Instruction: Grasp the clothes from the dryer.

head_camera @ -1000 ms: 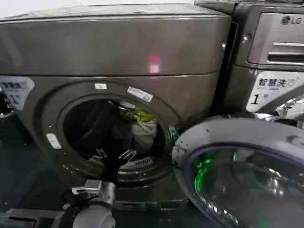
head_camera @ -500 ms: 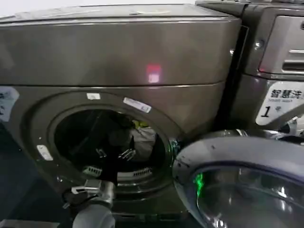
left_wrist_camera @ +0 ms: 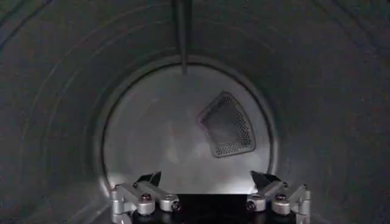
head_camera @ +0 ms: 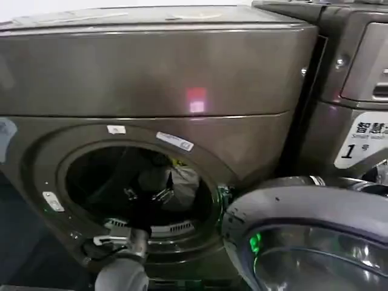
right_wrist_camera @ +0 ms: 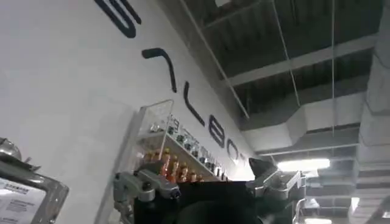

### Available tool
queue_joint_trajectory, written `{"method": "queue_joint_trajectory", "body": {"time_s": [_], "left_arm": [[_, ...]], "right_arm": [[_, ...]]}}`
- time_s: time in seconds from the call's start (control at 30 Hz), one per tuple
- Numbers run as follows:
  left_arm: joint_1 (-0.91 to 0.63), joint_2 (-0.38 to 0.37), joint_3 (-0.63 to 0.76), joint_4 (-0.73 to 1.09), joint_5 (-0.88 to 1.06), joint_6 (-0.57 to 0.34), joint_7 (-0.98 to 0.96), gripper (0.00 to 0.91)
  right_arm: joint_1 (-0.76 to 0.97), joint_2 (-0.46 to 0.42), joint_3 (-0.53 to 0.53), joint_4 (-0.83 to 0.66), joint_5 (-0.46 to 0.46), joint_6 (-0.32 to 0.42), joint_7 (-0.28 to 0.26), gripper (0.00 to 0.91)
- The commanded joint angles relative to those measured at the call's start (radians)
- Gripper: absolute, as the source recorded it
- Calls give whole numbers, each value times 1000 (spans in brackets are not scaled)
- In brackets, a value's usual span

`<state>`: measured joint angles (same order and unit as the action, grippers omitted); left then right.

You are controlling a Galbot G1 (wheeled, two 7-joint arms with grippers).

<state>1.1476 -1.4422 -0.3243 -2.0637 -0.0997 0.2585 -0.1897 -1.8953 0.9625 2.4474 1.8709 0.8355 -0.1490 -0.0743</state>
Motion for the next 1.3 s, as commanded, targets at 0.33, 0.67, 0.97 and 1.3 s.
{"method": "queue_joint_trajectory", "body": {"time_s": [0.33, 0.67, 0.97, 1.3], "left_arm": [[-652, -41, 10, 790, 33, -72, 8, 907], [-954, 44, 164, 1246, 220, -8, 542, 907], [-1210, 96, 479, 1644, 318, -384, 951, 907], [-1379, 15, 643, 1929, 650, -383, 1097, 907]], "right_arm": [[-2, -3, 18, 2, -27, -22, -5, 907], [-6, -11, 46, -34, -16, -21, -4, 907], [-11, -7, 53, -45, -4, -22, -4, 907], [-12, 8, 51, -43, -4, -27, -5, 907]]}}
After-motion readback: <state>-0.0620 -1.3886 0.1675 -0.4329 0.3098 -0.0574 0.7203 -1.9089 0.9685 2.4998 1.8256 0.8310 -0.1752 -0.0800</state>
